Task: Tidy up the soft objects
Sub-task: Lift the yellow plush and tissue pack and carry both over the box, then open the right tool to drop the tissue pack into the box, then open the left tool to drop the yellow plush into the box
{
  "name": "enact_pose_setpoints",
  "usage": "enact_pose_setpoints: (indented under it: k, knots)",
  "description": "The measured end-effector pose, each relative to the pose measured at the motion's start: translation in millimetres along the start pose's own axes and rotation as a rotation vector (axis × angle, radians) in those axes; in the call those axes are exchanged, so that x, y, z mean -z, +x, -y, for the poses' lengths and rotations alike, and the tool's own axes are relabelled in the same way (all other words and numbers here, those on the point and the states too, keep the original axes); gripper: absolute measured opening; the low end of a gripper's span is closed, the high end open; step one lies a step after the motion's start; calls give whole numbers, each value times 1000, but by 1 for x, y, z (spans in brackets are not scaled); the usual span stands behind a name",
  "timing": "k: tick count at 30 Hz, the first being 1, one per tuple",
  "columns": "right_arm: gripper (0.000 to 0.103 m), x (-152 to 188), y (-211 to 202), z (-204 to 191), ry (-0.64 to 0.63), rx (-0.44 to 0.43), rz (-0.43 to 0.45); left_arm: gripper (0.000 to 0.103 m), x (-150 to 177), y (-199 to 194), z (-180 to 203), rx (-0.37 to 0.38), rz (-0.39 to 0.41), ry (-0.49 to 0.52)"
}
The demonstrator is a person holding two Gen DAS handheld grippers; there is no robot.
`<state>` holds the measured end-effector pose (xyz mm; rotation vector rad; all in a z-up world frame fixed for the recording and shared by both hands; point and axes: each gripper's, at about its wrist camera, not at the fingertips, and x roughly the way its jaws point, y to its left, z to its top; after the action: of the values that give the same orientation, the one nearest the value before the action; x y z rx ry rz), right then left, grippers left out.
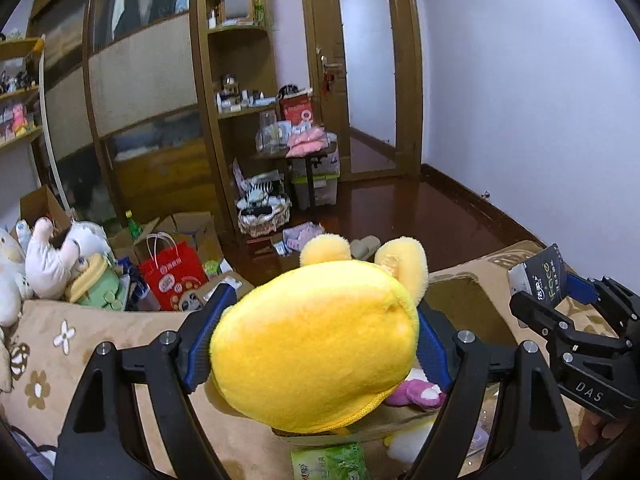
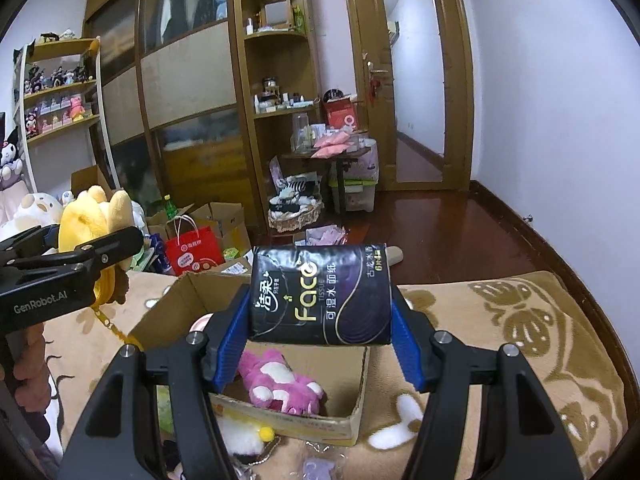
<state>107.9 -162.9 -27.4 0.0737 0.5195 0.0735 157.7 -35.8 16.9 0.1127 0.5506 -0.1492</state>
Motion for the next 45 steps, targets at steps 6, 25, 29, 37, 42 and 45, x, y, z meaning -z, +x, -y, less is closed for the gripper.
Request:
enact_pose_setpoints:
  k: [6, 25, 29, 37, 42, 45]
  knots:
    - [68, 4, 23, 1, -5, -14, -22, 81, 12, 33, -5, -11, -65, -14]
    - [68, 26, 57, -2, -42, -20, -101, 82, 41, 80, 2, -9, -188, 12]
    - [68, 27, 56, -4, -49, -19, -103, 83, 42, 78, 1, -5, -199, 8]
    - [69, 30, 54, -4, -60, -28, -101, 90, 41, 74, 0, -4, -211, 8]
    - [73, 32, 53, -4, -61, -33, -114, 99, 41, 72, -1, -16, -208, 13]
    - [81, 32, 48, -4, -61, -25, -102, 99, 41, 69, -2, -24, -209, 20]
